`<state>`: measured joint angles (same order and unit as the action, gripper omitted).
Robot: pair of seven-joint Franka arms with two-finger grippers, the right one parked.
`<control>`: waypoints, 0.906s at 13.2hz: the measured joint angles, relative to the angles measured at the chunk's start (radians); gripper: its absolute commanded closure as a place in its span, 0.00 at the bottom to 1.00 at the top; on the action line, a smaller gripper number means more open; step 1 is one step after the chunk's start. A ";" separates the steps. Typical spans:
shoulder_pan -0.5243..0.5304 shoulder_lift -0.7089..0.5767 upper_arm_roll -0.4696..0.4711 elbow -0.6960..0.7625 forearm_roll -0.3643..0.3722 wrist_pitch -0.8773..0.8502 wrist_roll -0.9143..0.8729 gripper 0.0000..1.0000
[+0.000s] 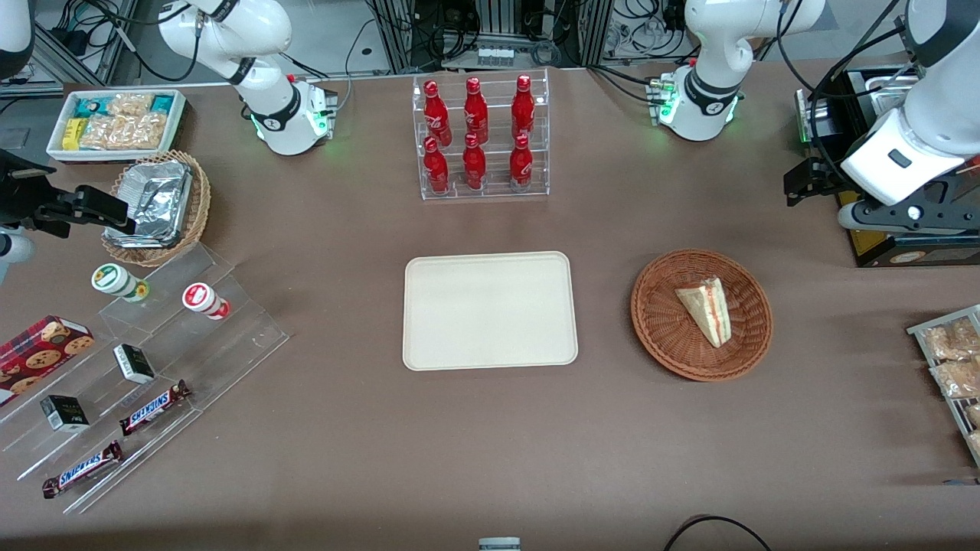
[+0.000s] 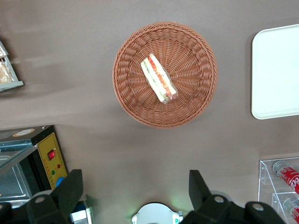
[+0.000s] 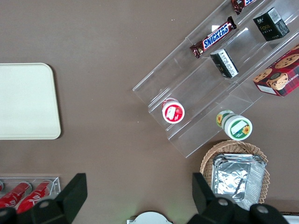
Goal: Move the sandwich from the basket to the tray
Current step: 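Move the left gripper over the sandwich in the wicker basket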
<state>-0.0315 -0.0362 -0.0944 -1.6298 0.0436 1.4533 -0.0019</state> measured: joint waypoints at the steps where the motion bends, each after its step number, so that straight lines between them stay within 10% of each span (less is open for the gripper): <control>1: 0.000 0.000 0.000 0.000 0.000 0.000 0.001 0.00; 12: 0.004 0.078 -0.002 -0.345 0.000 0.396 -0.024 0.00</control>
<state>-0.0271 0.0419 -0.0969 -1.9746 0.0434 1.8490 -0.0264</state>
